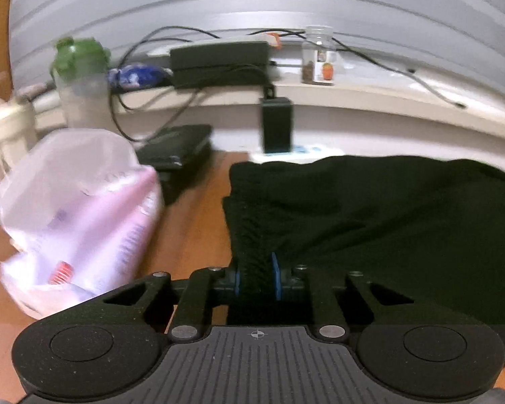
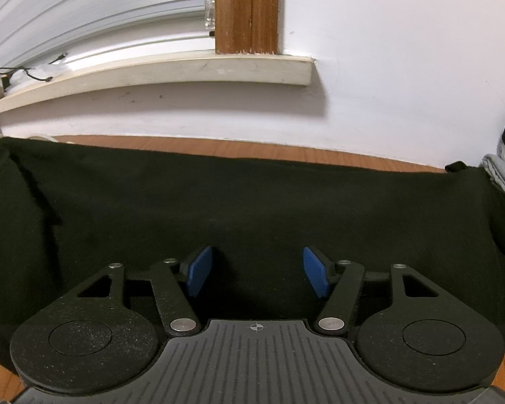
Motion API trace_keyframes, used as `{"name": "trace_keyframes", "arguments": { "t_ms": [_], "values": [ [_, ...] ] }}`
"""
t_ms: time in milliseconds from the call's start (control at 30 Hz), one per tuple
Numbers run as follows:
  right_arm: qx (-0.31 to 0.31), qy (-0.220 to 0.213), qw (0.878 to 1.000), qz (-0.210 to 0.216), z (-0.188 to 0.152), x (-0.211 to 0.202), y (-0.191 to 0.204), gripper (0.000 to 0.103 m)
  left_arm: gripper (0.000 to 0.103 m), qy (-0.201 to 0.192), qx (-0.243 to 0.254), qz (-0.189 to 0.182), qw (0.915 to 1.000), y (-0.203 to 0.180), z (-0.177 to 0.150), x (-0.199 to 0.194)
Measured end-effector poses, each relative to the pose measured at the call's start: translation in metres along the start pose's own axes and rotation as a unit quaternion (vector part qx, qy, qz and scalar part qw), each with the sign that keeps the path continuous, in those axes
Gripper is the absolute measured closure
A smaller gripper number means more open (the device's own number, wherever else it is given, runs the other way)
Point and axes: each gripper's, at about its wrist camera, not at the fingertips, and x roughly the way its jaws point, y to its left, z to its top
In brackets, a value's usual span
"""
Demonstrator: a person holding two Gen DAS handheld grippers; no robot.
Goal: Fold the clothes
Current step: 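Open both grippers and smooth the folded black garment flat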
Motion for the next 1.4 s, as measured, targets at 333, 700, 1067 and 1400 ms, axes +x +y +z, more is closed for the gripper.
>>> {"name": "trace_keyframes", "arguments": {
  "t_ms": [333,700,1067,1400],
  "values": [
    [-0.024,-0.009,1.000,-0.010,-0.001,-0.006,0.014,0.042,0.041,-0.041,0.050,0.014,0.9978,-0.050,0.022,-0.023],
    [-0.126,-0.057,0.983,0.124,0.009,-0.033,0.152,0.045,0.037,-0.050,0.095,-0.107,0.9884,-0.148,0.036,-0.015],
    [-0.239,-0.039,0.918,0.313,0.000,-0.041,0.325,0.054,0.038,0.000,0.083,-0.099,0.9917,-0.146,0.012,0.006],
    [-0.298,-0.037,0.901,0.314,-0.002,-0.044,0.379,0.095,0.038,0.010,0.043,-0.073,0.9963,-0.104,0.000,-0.003]
  ]
}}
